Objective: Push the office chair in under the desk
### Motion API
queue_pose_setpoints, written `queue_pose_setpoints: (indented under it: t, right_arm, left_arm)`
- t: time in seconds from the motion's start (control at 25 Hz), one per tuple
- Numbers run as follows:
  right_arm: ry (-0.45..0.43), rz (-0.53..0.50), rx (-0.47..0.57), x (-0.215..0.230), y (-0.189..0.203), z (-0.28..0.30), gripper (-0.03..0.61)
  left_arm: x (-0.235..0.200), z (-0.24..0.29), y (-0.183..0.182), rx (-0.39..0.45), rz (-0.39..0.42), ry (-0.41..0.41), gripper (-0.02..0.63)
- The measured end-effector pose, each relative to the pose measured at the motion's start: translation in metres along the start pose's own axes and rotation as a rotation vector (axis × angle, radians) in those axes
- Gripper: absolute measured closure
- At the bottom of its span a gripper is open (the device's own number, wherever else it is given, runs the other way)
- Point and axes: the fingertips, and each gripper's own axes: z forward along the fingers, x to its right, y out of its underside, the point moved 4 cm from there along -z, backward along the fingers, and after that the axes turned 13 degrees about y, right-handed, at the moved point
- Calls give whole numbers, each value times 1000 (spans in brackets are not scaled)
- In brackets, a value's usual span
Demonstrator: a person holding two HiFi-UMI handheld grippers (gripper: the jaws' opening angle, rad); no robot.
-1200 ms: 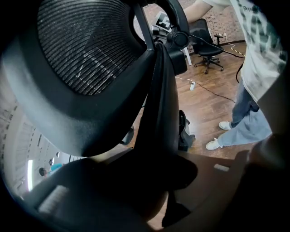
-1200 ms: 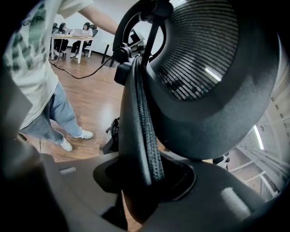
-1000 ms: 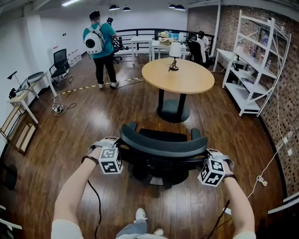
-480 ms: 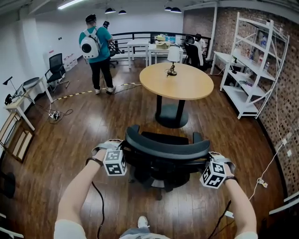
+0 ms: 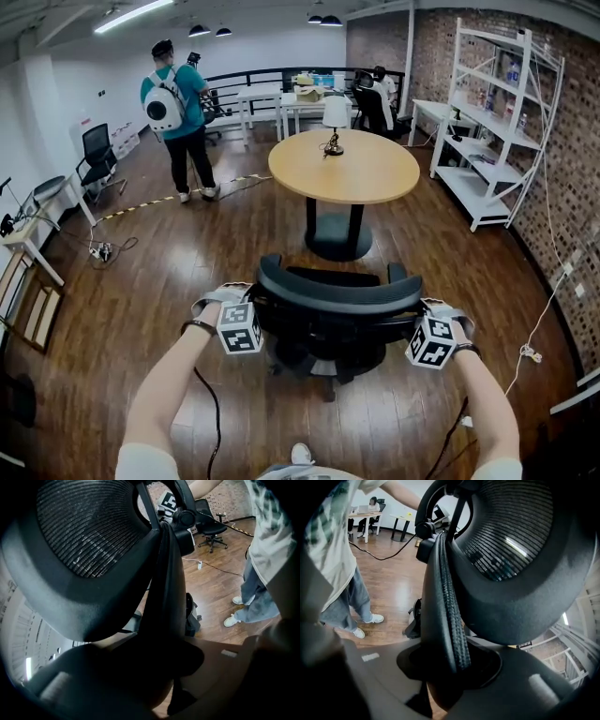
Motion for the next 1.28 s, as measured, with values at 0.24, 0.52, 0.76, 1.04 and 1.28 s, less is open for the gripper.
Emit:
queue_pose_setpoints:
  t: [0.24, 0.52, 0.76, 1.04, 1.28]
  right_arm:
    - [10, 15, -15, 8, -2, 16, 434]
    - [26, 16, -12, 23, -2, 33, 434]
    - [22, 4, 1, 47, 1, 59, 437]
    - [29, -9, 13, 82, 4, 96, 439]
    - [37, -15, 26, 109, 6, 129, 439]
  left_arm:
    - [-18, 10, 7, 7, 10, 3, 431]
    - [-40, 19, 11, 5, 17, 7, 431]
    - [-73, 30, 10, 13, 11, -15, 428]
    - [-115, 51, 17, -5, -7, -9, 428]
    - [-154, 70, 22, -4, -14, -4, 426]
